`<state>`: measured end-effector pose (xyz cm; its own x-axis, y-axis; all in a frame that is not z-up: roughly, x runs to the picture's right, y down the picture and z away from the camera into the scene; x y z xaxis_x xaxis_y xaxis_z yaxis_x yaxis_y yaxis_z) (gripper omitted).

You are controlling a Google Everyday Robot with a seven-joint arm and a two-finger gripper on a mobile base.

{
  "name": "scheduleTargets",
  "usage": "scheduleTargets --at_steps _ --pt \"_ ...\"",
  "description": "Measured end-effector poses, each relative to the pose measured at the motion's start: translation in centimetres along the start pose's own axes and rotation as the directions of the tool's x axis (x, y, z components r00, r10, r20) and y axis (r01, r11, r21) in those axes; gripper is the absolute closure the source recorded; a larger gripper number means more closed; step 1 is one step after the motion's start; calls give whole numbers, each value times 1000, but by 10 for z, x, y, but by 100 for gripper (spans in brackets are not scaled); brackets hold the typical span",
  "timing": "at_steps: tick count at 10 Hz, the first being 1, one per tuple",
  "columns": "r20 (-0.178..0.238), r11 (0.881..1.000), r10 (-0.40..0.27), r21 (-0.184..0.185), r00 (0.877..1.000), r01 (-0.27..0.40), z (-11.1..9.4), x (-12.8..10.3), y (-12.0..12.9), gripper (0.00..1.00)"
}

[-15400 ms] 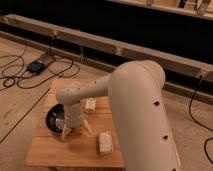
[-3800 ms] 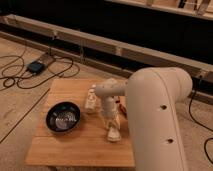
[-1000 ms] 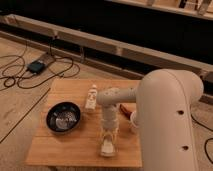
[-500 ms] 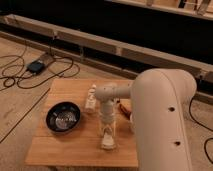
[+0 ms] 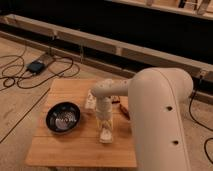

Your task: Wipe the white sponge on the table

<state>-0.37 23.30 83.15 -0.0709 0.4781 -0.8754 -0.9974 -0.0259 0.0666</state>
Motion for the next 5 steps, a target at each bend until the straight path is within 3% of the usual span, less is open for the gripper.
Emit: scheduleTargets --at_steps 2,5 --pt "21 999 -30 17 999 29 -6 1 5 25" --pt "37 996 -61 60 997 59 -10 6 6 20"
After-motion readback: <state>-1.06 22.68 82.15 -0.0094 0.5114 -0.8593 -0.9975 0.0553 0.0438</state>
